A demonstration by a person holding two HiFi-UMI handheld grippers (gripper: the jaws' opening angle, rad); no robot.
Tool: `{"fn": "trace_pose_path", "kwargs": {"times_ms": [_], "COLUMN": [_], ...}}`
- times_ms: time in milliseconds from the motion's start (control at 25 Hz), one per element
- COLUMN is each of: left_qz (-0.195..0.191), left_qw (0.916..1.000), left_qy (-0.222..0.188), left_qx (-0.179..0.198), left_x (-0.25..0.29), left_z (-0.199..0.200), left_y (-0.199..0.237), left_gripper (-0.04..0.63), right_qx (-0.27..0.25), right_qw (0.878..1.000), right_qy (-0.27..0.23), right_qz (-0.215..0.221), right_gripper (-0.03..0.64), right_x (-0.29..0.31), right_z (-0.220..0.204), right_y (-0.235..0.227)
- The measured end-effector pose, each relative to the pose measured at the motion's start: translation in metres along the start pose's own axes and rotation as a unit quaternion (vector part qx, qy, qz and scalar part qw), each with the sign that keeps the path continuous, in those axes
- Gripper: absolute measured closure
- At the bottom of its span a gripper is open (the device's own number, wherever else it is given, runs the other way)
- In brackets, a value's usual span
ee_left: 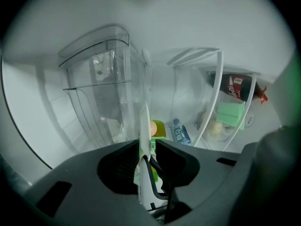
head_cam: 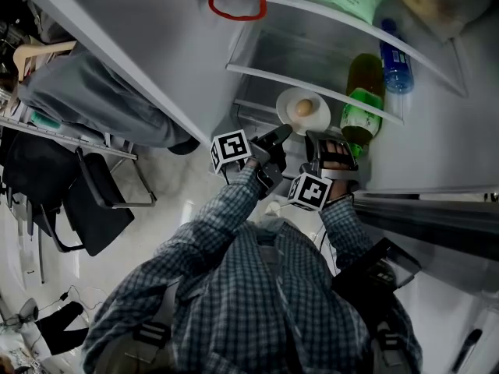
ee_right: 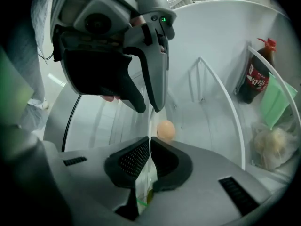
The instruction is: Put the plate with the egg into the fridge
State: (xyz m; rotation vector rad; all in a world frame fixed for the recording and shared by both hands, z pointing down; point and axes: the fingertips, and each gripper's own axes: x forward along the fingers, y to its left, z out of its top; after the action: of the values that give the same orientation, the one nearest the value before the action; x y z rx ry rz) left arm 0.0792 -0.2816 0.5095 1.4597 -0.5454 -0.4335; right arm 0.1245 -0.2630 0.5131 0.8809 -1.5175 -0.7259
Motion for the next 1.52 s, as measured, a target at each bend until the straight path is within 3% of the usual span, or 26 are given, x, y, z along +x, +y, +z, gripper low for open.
{"fn": "trace_pose_path", "kwargs": {"times_ms": [680, 1360, 1520], "left_qz": [-0.006, 0.046, 0.061], "left_qw": [1.0, 0.9988, 0.9981], "left_qy": [0.002, -0.006, -0.012], "left_qx": [-0.006, -0.012, -0.007], "left_x": [-0.009, 0.016, 0.016], "left_z": [-0.001, 0.004, 0.007], "left_y": [-0.005, 0.009, 0.012], "left_gripper": [0.505, 0.507, 0.574], "right_qx": [0.028, 0.018, 0.021], "right_qw": [0.999, 0.999, 0.999], "right_qy": [0.007, -0.005, -0.01], "right_qz": [0.027, 0.028, 0.03], "right_gripper": [0.595, 0.595, 0.595], "right_x": [0.019, 0.019, 0.019], "right_z": [0.001, 0.006, 0.009], "right_y": [-0.004, 0.001, 0.004]}}
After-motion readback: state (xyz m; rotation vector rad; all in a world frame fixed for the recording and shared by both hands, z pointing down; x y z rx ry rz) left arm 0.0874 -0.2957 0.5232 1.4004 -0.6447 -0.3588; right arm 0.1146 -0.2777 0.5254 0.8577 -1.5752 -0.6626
